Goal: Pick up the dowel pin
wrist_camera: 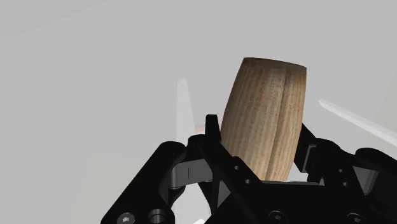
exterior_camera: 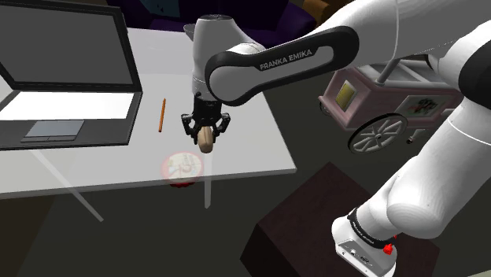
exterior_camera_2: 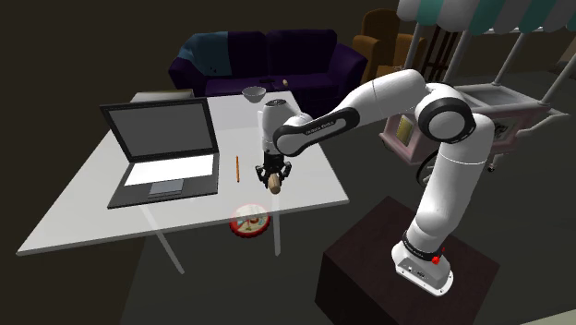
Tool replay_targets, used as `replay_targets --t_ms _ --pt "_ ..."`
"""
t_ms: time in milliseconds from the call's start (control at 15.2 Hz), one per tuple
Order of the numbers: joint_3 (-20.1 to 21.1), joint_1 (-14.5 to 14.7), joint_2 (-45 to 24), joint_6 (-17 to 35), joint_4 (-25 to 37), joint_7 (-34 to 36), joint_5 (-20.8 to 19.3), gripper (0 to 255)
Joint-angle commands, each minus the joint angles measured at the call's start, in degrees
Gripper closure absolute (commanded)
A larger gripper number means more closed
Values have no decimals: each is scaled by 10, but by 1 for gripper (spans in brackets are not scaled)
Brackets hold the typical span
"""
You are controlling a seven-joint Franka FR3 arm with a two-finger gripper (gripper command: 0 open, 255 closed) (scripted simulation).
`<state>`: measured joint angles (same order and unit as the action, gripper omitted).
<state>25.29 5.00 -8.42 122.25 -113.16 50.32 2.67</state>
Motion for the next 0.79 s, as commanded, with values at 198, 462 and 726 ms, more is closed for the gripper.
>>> replay_targets --t_ms 198,462,726 --pt "0 0 0 1 -1 0 0 255" --pt "0 0 -2 1 1 0 -1 255" --pt "0 -1 10 -28 19 -1 4 255"
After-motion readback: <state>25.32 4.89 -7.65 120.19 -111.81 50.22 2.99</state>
